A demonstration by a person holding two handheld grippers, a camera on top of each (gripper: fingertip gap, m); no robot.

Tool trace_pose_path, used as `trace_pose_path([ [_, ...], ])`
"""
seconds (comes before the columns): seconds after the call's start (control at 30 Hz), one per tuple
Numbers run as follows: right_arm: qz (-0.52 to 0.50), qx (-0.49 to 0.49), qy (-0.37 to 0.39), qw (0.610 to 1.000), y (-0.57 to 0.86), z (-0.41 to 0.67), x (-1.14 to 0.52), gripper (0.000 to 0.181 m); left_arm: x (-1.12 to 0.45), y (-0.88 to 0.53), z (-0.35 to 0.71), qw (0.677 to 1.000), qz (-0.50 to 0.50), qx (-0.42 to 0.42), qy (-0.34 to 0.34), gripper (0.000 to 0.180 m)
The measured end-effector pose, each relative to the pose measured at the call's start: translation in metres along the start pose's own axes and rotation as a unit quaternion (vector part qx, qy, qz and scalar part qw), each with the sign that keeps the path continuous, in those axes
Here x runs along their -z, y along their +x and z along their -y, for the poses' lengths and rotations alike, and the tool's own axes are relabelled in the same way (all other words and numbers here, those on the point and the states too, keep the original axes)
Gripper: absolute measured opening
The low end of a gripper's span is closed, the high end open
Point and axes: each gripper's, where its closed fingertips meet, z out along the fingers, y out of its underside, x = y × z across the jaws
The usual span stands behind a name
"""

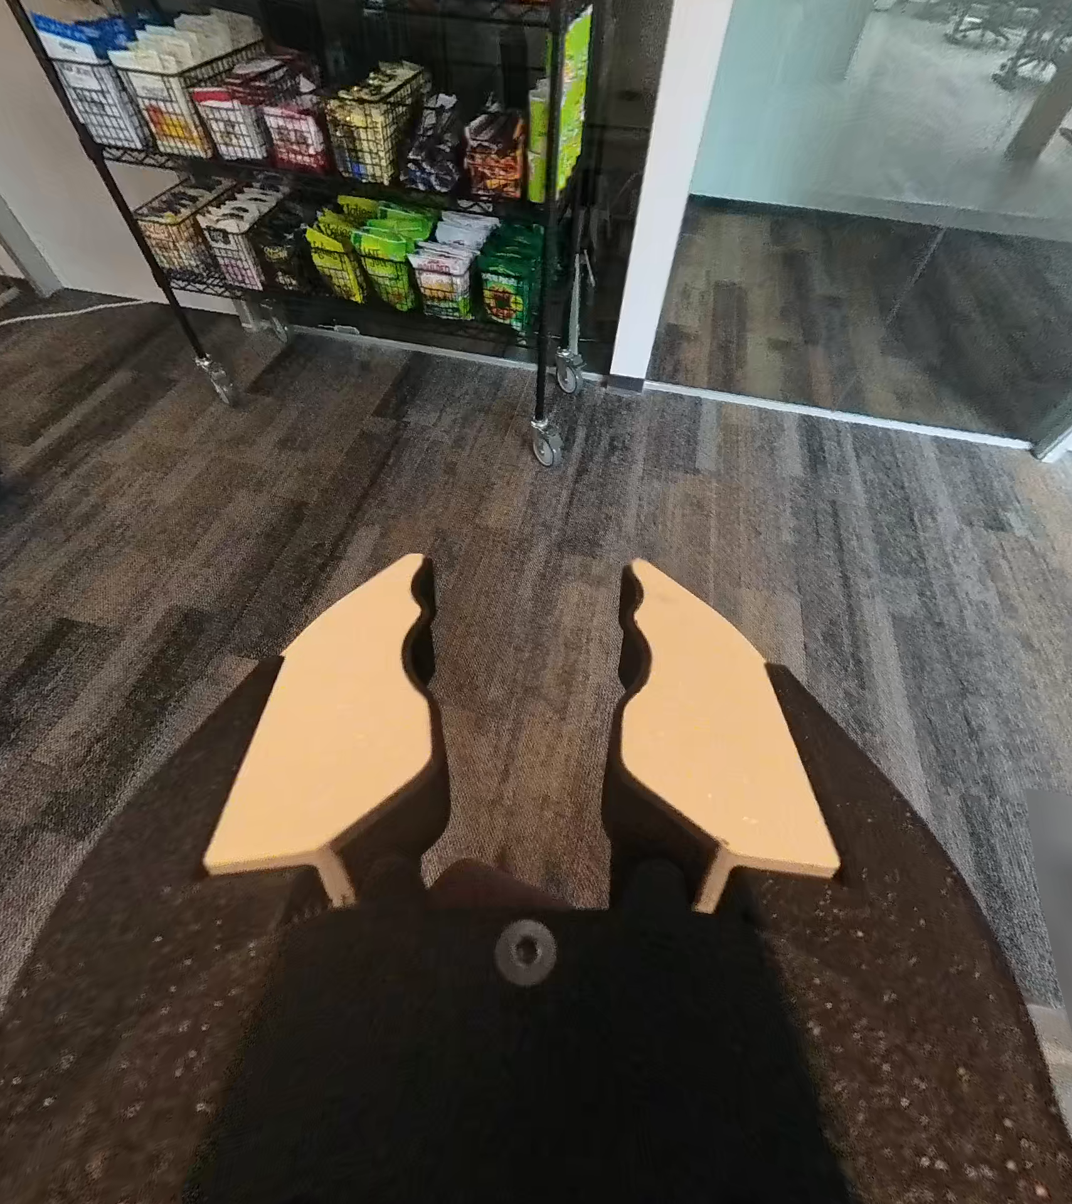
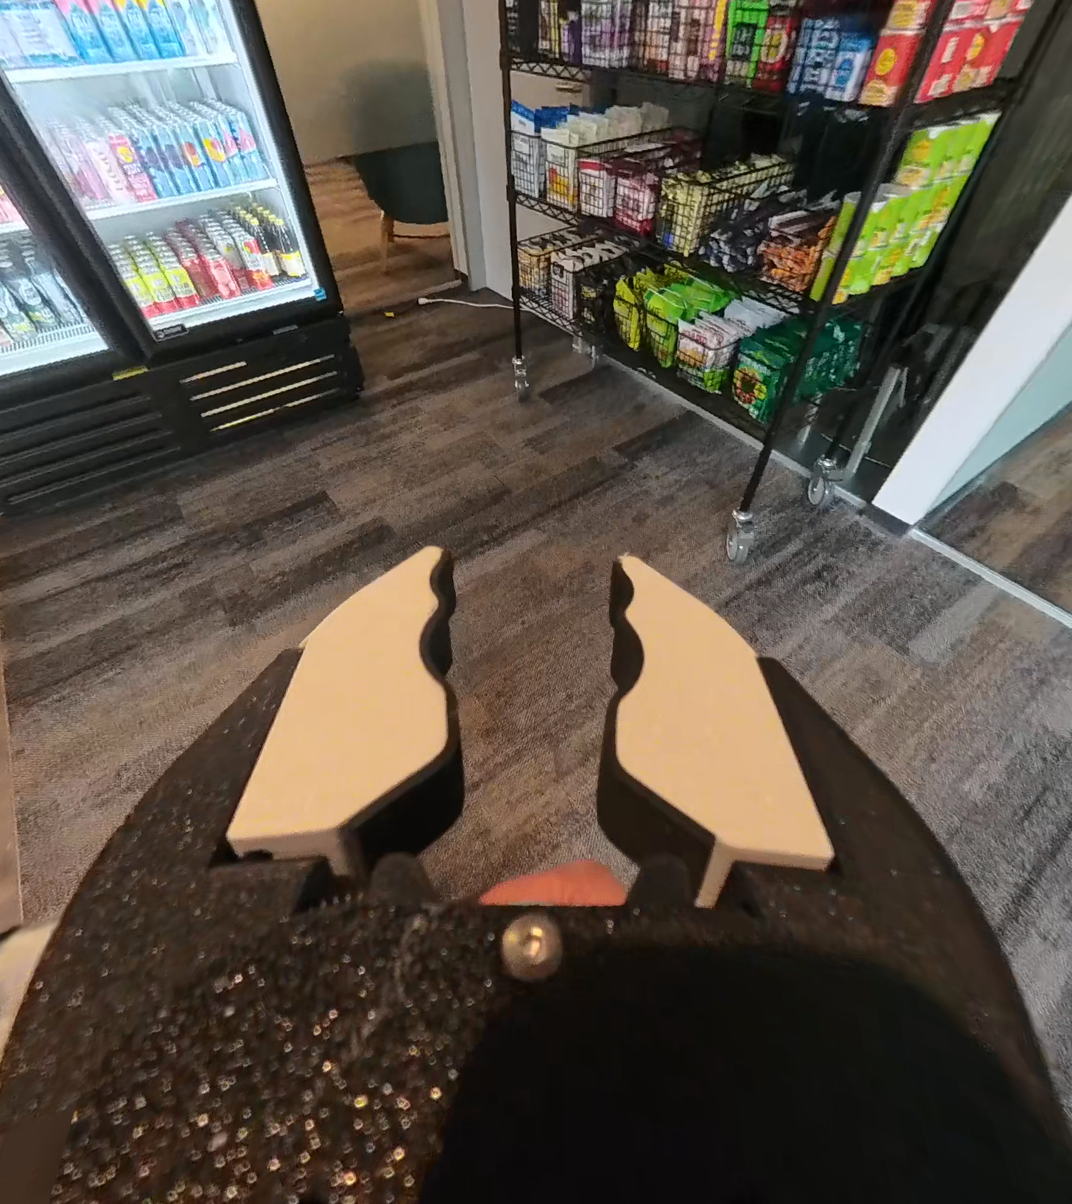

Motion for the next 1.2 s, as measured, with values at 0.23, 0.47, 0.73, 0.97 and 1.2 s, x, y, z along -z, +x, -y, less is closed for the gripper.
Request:
trace_pose_path([
  [0.23,-0.003,-0.026,0.006,1.000,0.006,0.052,-0.157,0.046,-0.130,-0.089,0.043,1.000,-0.022,-0.008,-0.003,0.053],
  [0.47,-0.031,-0.055,-0.030,0.998,0.002,0.080,-0.299,0.053,-0.253,-0.196,0.107,0.998,-0.055,-0.030,-0.007,0.052],
  [0.73,-0.061,-0.044,-0.041,0.996,0.001,0.113,-0.429,0.053,-0.360,-0.299,0.154,0.998,-0.061,-0.001,-0.021,0.052],
  [0.97,-0.090,-0.015,-0.022,0.996,0.027,0.154,-0.558,0.050,-0.462,-0.388,0.189,0.999,-0.048,-0.007,-0.024,0.050],
  [1.2,-0.105,-0.013,-0.009,0.994,0.054,0.205,-0.683,0.049,-0.554,-0.476,0.253,0.999,-0.022,-0.032,-0.015,0.050],
])
